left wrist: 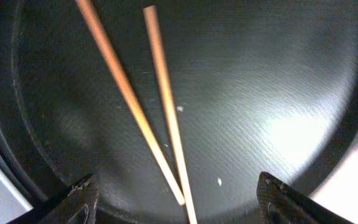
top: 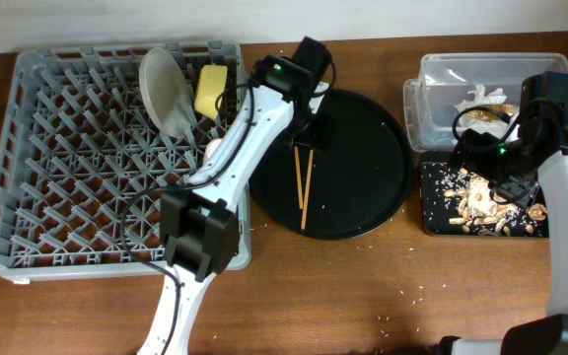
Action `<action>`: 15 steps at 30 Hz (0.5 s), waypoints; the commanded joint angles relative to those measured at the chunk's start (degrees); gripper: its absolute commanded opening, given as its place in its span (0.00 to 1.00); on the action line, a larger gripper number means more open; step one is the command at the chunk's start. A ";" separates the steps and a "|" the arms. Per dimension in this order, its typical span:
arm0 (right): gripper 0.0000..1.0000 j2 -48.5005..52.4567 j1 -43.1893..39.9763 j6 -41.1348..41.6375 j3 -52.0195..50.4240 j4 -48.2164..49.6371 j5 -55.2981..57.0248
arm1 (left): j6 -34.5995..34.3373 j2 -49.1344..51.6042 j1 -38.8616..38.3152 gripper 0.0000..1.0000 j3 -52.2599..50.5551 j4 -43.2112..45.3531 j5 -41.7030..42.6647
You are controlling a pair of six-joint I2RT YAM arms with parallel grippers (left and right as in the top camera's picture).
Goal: Sort waste into correct bins and load items into the dishwasher rack
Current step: 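Move the left gripper to the chopsticks and grasp one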
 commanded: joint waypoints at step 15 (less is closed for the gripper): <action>0.99 -0.48 -0.11 0.31 0.66 -0.02 0.70 | -13.40 13.81 0.04 0.30 -0.02 5.09 -7.26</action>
